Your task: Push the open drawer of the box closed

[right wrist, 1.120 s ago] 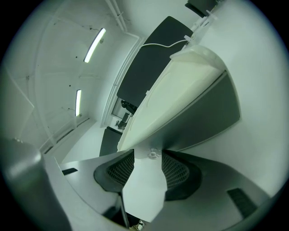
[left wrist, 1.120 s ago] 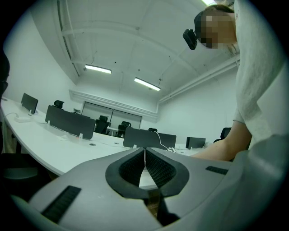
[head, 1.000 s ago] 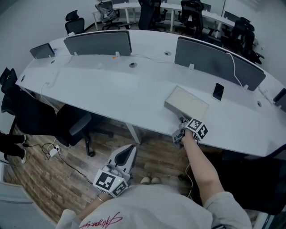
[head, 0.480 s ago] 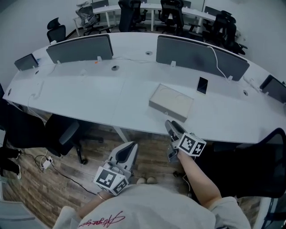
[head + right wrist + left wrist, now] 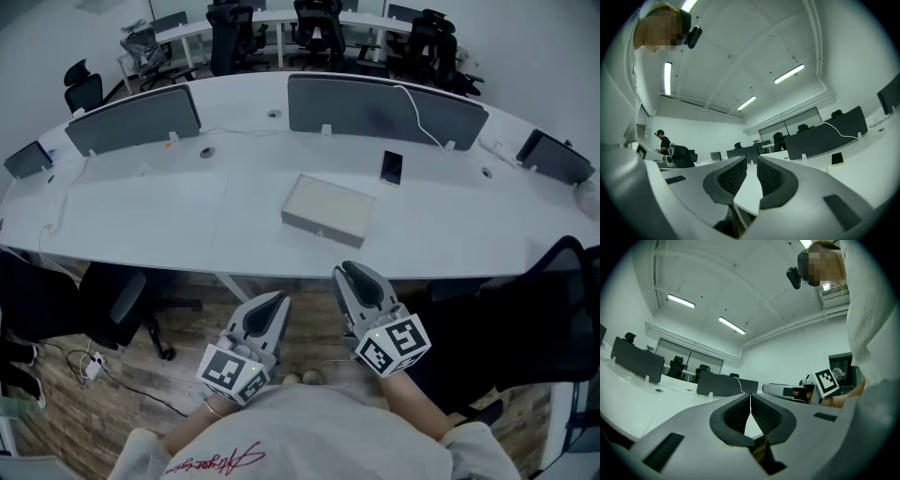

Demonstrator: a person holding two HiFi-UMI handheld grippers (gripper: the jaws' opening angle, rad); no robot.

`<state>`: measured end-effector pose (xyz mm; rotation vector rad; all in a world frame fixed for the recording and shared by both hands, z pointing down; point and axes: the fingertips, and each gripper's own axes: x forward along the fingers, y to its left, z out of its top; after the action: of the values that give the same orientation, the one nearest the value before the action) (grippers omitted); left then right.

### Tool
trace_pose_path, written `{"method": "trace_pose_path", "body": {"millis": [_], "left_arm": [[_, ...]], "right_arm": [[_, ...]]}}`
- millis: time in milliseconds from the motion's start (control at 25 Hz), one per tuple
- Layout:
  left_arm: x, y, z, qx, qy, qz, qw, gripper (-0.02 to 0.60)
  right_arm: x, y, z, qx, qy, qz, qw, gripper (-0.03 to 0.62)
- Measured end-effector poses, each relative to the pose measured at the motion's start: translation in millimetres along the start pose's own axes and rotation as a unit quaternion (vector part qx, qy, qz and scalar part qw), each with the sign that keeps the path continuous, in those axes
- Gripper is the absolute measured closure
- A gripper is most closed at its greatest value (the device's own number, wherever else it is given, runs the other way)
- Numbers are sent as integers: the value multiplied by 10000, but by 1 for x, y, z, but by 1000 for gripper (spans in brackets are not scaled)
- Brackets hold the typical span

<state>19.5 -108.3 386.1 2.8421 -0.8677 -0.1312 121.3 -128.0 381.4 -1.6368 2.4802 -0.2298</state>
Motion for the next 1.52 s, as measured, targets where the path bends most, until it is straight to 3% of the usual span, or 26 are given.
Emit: {"method": "trace_pose_path", "body": {"millis": [240,600,1520], "left_arm": [[6,-8,4,65,-46,-159,9998,563],[8,-18,4,129,-101,-316,9994,563],[6,-23,-7,-19,6,-456,9990,563]], "right_arm": [[-17,13,3,-304,-140,52,9994,554],[-24,46,-6,-768,-26,378,9963,566],[-27,53,-32,-833,444,312,9950,566]]}}
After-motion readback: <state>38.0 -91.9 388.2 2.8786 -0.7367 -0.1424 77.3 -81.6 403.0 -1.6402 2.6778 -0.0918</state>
